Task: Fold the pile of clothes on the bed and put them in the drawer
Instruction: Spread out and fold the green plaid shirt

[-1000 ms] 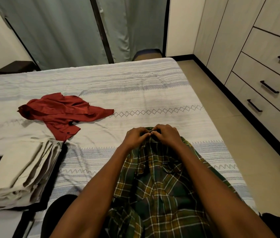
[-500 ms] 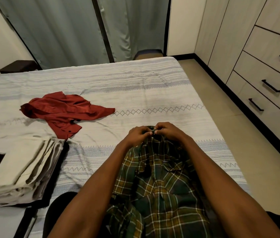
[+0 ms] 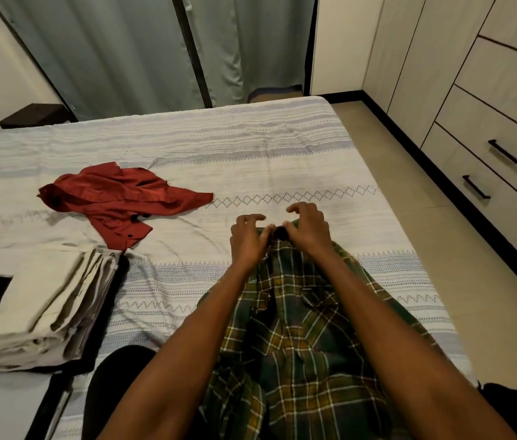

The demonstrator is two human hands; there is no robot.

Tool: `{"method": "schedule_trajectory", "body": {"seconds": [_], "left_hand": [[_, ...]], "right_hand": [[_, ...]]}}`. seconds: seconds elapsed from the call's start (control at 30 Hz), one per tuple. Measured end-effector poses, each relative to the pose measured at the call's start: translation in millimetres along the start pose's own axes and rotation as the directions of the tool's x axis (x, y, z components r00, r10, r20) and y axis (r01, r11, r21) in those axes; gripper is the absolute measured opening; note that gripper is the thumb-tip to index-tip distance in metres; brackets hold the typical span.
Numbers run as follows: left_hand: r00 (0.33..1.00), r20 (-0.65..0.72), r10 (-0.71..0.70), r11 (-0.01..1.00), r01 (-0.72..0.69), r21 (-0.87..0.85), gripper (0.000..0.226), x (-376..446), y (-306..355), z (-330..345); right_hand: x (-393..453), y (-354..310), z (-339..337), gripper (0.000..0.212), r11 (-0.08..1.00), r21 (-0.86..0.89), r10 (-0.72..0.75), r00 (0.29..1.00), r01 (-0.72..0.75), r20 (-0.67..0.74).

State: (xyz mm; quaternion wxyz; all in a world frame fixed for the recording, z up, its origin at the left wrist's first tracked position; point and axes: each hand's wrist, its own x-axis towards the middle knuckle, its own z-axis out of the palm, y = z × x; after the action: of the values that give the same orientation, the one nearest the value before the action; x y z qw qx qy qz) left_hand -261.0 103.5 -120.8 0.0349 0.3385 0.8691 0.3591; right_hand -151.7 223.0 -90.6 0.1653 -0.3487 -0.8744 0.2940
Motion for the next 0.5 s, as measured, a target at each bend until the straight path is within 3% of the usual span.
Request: {"method": "schedule_trajectory", "body": {"seconds": [0.07,0.13,0.3,0.4,0.5], "left_hand": [[0.991,-0.042,-0.124,0.981,0.116,-0.153,0.021,-3.0,1.0,-2.7],[0.983,0.016,-0.185,0.968,0.185,-0.170,0.015,-7.3,-3.7,-5.7],[0.942,0.224,-0.248,0.921,0.301,-0.246,0.019,-36.2,-26.6,1.7],[0.950,0.282,-0.131,0.979,0.168,-0.114,0.017,-47.5,-36.6,9.1],[0.942,0.336,0.010,1.000,-0.006,-0.012,0.047,-51.2,-36.3,12.7]], "right_hand": [[-27.5,-4.0,12.3,0.013,0.990,0.038,-0.129,0.979,0.137,-0.157],[-56.1,-4.8,30.9,0.008,0.985,0.030,-0.164,0.982,0.167,-0.096],[-95.9,19.4,68.3,0.041,0.972,-0.230,0.064,0.997,-0.051,0.048],[-99.1,31.5,71.6,0.049,0.951,-0.286,0.142,0.987,-0.114,0.081],[-96.0,34.4,69.3,0.045,0.943,-0.316,0.140,0.985,-0.102,0.102]]}}
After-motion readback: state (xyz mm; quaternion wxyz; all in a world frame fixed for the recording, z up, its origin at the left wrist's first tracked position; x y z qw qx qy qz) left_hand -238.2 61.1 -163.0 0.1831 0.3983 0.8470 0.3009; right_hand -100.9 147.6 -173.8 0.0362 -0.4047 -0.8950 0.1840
